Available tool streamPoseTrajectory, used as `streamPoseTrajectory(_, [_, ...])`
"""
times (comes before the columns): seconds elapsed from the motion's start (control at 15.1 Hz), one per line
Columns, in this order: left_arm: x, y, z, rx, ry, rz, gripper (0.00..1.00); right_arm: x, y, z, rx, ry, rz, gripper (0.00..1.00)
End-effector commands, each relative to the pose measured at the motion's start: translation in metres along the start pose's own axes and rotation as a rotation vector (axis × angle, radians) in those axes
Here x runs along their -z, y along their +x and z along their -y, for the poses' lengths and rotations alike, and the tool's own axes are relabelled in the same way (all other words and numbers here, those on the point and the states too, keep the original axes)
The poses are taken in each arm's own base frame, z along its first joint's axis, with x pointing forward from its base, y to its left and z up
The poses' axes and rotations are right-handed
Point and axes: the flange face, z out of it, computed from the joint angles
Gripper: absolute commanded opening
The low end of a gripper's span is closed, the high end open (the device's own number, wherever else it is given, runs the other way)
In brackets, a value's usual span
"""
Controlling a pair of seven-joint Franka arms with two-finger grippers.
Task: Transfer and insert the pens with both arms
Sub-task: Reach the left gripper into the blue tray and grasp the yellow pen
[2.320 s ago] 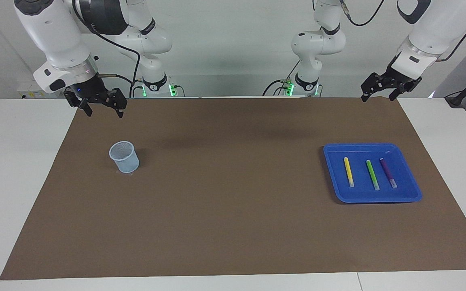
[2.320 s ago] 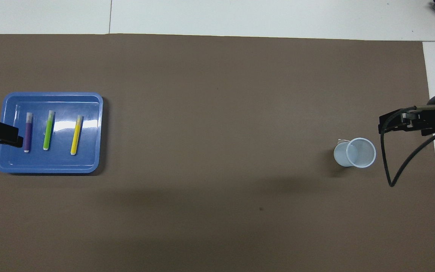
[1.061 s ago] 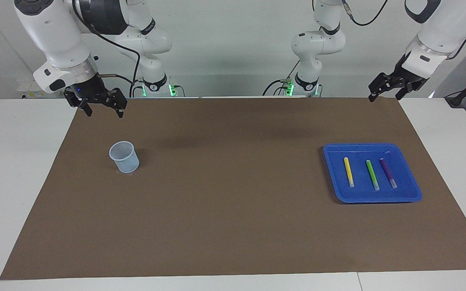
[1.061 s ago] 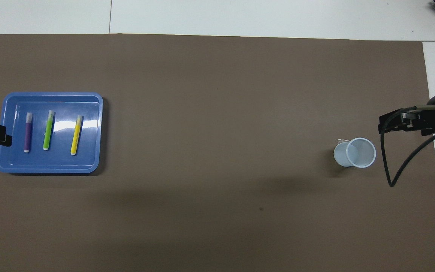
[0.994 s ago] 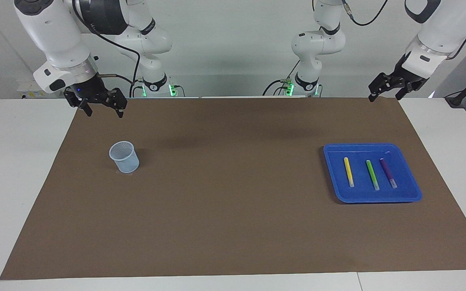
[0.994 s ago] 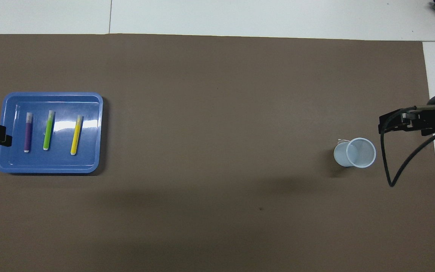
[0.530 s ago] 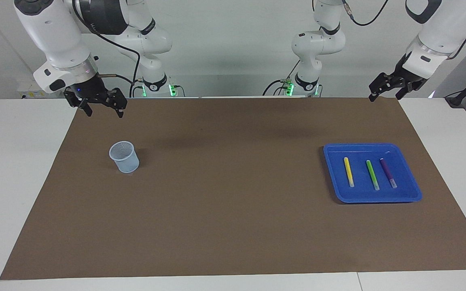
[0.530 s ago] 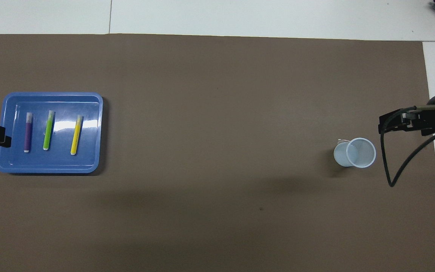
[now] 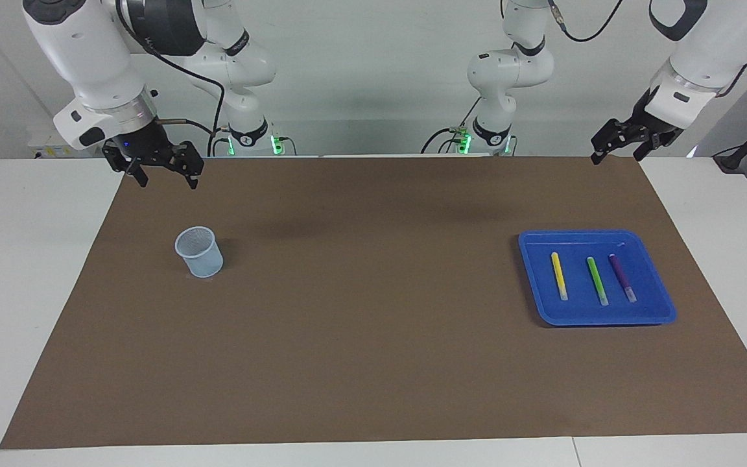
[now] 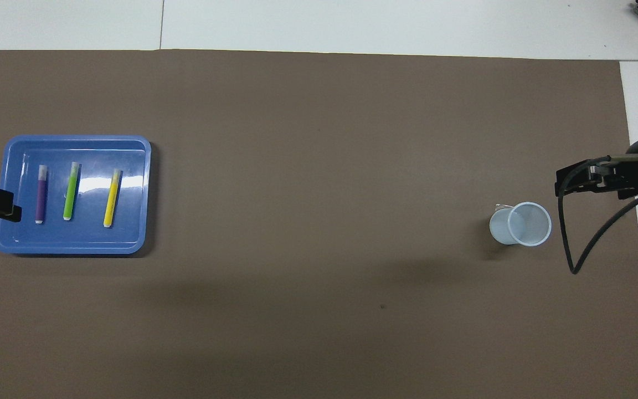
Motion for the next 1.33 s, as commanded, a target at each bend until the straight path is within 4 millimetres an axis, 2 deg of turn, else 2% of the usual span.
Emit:
streamPoseTrajectory(0.0, [-0.018,-0.014,-0.002,0.000,-0.008,-0.026,1.00,-0.001,-0.001,-0.001,0.009,0.010,0.015,1.00])
streamPoseTrajectory(0.2, [-0.039,-0.014,-0.004,-0.042,-0.008,-0.026,1.00,0.000,0.000,-0.002,0.006,0.010,0.011,1.00])
streamPoseTrajectory(0.53, [-0.072,-0.002,-0.005,-0.059,-0.033,-0.041,1.00,-0.001,-0.002,0.002,0.018,0.009,0.018,1.00])
streamPoseTrajectory(1.06, [-0.154,0.050,-0.004,-0.080,-0.062,-0.012,0.99,-0.011,-0.009,0.005,0.025,0.012,0.040,1.00])
streamPoseTrajectory(1.26, [-0.184,0.061,-0.003,-0.075,-0.059,-0.038,0.96,-0.010,-0.009,0.008,0.023,0.030,0.037,1.00])
